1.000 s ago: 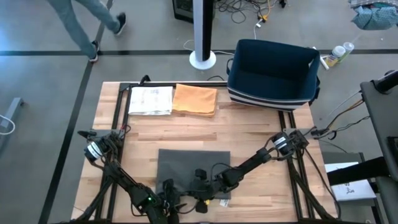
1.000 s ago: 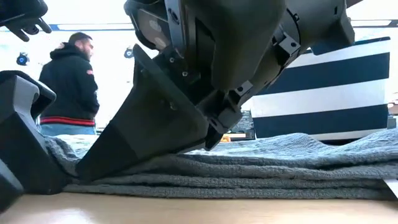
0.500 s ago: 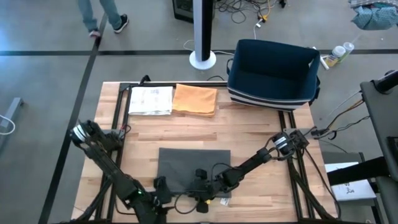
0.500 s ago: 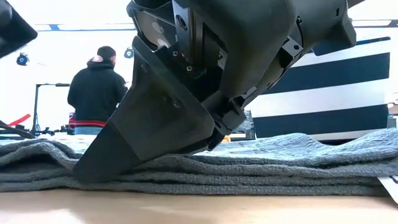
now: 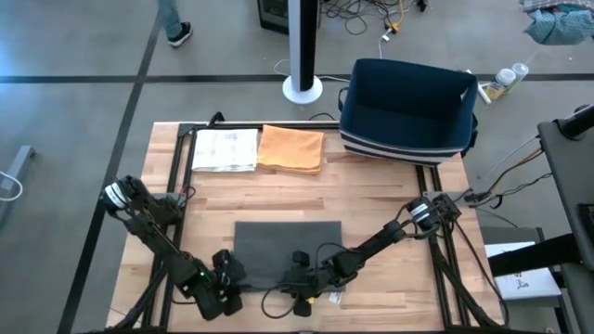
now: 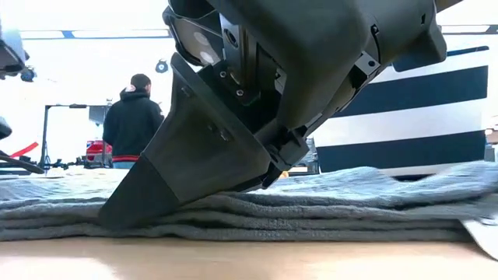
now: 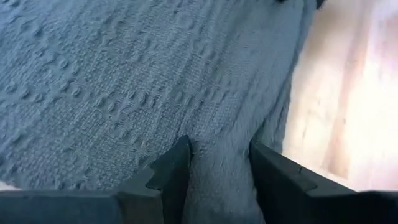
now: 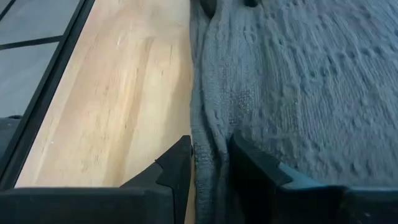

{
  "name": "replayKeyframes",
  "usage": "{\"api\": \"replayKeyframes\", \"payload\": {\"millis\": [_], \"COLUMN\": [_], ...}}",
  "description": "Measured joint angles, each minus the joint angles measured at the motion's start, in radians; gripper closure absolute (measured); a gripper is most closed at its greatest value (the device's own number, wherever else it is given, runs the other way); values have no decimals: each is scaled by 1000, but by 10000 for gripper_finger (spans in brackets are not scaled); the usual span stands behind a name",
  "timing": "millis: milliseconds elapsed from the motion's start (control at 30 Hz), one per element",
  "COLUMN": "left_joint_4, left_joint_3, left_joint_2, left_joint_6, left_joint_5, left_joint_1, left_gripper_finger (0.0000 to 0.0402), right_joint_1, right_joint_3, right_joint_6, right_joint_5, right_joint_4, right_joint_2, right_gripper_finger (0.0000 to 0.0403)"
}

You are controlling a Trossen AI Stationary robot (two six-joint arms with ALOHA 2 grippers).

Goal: Fold towel
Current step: Fold the black towel

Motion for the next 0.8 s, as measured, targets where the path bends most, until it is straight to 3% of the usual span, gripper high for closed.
{"api": "replayKeyframes", "payload": {"millis": [233,400,633,800], "left_joint_4": [-77,-170,-171,-133], "left_joint_3": [81,168,178,180], "left_joint_2": [-32,-32,21,132], "left_joint_6": [45,32,-199,-264], "left_joint_5": [1,-16,-25,-115], "left_joint_1": [-30,-71,-186,-219], "left_gripper_finger": [248,248,248,249], "right_joint_1": [-1,7,6,6], "right_joint_3": [3,36,118,178], "right_joint_6": [-9,-101,-163,-245], "right_joint_5": [0,-12,-15,0], "right_joint_4": [-8,-54,-103,-86], "right_joint_2": [-3,-16,-22,-15], "right_gripper_finger": [281,271,255,245]}}
